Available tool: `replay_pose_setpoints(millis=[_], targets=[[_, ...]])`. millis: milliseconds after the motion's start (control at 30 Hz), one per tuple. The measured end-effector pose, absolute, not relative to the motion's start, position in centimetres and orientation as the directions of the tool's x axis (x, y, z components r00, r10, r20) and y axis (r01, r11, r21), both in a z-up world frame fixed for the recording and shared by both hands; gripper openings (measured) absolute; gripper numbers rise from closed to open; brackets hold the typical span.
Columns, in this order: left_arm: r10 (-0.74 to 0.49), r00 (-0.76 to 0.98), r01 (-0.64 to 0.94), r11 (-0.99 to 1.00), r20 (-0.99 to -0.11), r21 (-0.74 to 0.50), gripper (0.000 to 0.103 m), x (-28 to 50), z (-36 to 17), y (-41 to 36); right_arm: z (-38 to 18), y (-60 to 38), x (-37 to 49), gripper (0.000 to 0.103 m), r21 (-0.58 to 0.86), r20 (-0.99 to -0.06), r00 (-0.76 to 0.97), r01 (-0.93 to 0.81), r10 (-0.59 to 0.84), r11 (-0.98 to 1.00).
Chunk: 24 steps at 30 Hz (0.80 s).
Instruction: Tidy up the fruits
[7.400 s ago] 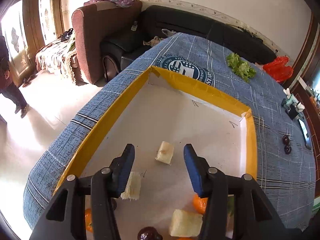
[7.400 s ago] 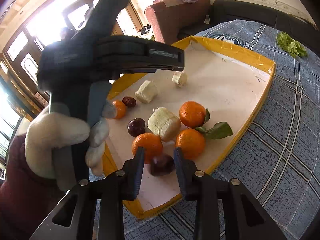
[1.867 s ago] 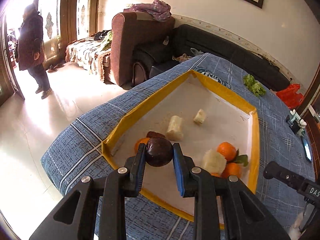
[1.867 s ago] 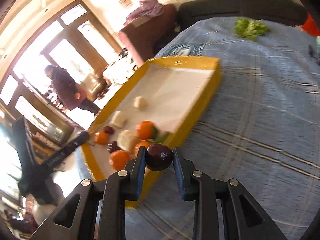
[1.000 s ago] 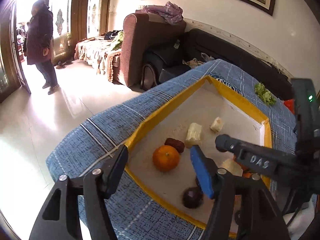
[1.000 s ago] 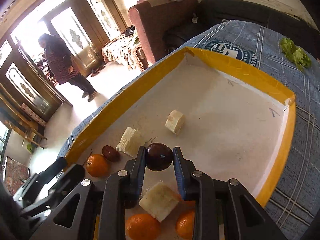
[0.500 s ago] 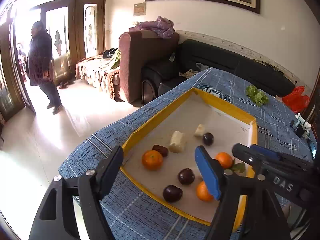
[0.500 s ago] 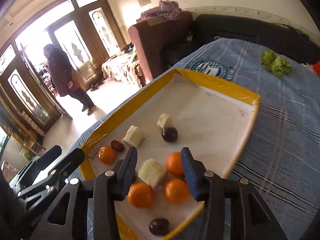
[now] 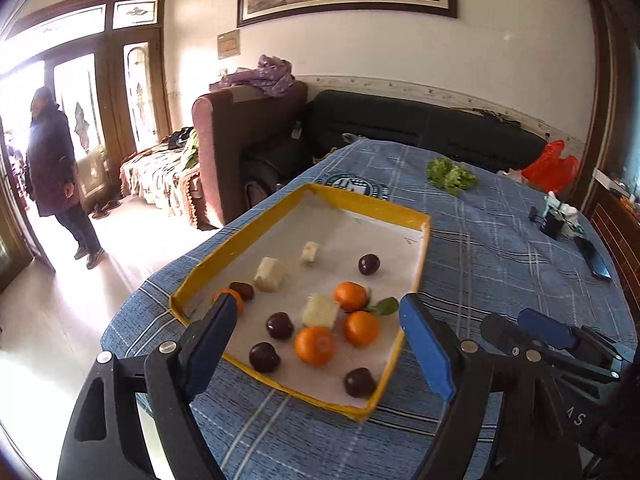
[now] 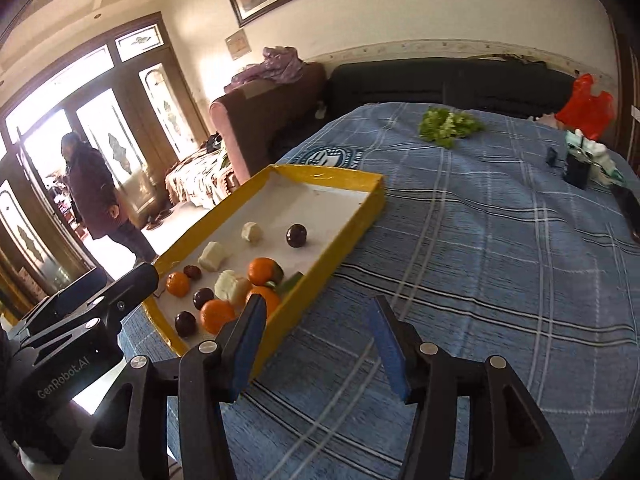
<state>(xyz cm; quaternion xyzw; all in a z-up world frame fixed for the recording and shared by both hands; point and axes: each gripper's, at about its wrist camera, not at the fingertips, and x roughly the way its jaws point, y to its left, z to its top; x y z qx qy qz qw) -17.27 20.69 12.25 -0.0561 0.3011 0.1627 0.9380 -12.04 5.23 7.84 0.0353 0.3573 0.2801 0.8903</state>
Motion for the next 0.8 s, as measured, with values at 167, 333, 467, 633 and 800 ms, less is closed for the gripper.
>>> replay_pose_setpoints(millis=[167,333,467,633,800], targets=[[0.248,0.777,-0.299,0.954,-0.578,0.007,0.083,-17.7,12.9,18.3,8.0,3.1,-13.2,0.062,0.263,-0.603,0.617,-0.445,0.506,0.856],[0.23,0.772,-0.279,0.96,-0.592,0.009,0.086,-17.8,13.0,16.7,8.1,1.1,-14.1,0.063,0.253,-0.594,0.65,-0.408,0.473,0.877],[0.23,0.768,-0.273,0.962,-0.598,0.018,0.086,-17.7,12.8,15.8,7.7,-0.1,-14.5,0.064,0.241,-0.599,0.662,-0.388,0.451,0.89],[0.239,0.762,-0.281,0.959,-0.602,0.025,0.086,-17.6,12.7,15.4,7.3,-0.9,-14.8,0.065,0.204,-0.603,0.685,-0.363,0.409,0.909],[0.252,0.759,-0.294,0.955,-0.6,0.03,0.088,-17.8,12.6,15.4,6.9,-1.3,-15.0,0.067,0.2,-0.611,0.683,-0.356,0.4,0.913]])
